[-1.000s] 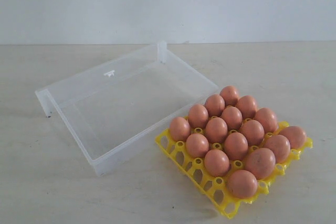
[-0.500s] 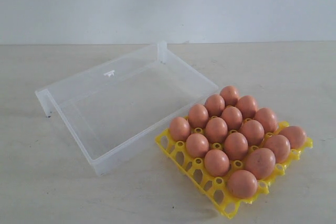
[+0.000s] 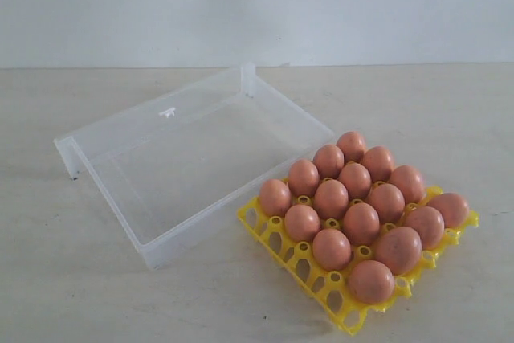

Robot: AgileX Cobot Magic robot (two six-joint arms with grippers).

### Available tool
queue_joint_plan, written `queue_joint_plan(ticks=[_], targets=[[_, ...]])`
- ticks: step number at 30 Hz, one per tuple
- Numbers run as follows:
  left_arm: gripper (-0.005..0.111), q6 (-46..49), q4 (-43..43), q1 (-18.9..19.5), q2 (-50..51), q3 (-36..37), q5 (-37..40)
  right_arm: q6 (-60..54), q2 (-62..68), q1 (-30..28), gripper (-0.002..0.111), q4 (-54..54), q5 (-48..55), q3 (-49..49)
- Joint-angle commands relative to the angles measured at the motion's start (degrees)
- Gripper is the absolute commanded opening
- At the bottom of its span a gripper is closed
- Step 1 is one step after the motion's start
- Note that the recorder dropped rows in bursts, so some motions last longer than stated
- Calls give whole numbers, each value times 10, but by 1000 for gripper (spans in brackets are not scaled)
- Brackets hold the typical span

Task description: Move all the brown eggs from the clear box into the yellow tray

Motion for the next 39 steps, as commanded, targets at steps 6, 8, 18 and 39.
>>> queue_joint_plan(ticks=[6, 8, 18, 39], targets=[[-4, 0, -2, -3, -1, -1, -2, -20, -46, -147, 0, 8, 15, 0], [-4, 0, -2, -3, -1, -1, -2, -69, -46, -206, 0, 72, 32, 0], [-4, 0, -2, -3, -1, -1, -2, -81, -46, -228, 0, 92, 42, 0], [-4, 0, -2, -3, -1, -1, -2, -70, -46, -228, 0, 92, 15, 0]])
